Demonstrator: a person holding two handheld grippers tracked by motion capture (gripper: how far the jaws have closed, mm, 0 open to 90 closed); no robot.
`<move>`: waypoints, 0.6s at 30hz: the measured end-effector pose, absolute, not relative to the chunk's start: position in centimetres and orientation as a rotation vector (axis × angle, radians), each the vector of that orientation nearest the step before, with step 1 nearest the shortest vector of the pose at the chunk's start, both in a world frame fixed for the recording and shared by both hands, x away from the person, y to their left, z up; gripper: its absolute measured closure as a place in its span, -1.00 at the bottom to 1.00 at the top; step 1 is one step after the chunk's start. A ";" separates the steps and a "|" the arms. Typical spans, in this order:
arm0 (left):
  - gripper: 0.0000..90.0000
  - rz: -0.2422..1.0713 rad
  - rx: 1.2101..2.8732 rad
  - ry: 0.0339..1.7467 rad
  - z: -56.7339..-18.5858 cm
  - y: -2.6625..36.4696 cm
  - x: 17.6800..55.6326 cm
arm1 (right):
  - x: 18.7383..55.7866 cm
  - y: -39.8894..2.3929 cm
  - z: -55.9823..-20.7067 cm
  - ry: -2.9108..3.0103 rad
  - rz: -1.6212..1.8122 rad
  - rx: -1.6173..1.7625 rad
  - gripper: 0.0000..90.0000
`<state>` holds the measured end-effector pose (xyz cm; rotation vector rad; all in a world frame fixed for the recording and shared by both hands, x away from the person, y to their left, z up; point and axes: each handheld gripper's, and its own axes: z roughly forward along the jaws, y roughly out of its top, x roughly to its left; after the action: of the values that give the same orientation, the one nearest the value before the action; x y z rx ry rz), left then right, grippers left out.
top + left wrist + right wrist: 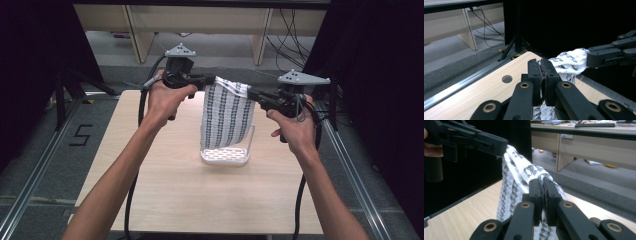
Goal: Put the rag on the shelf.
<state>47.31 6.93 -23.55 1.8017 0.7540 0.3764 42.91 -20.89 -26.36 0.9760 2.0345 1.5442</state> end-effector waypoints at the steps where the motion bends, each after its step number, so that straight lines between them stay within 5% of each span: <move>1: 0.92 0.376 1.802 0.754 -23.5 6.9 47.3 | 42.9 -20.9 -26.4 2.034 1.544 0.976 0.93; 18: 0.92 0.316 1.745 0.876 -27.2 6.4 51.4 | 47.5 -20.6 -29.0 2.049 1.493 1.113 0.92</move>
<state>51.37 6.42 -27.24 1.7448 0.8756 0.3156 47.54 -20.63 -28.95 1.1131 2.0491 1.4929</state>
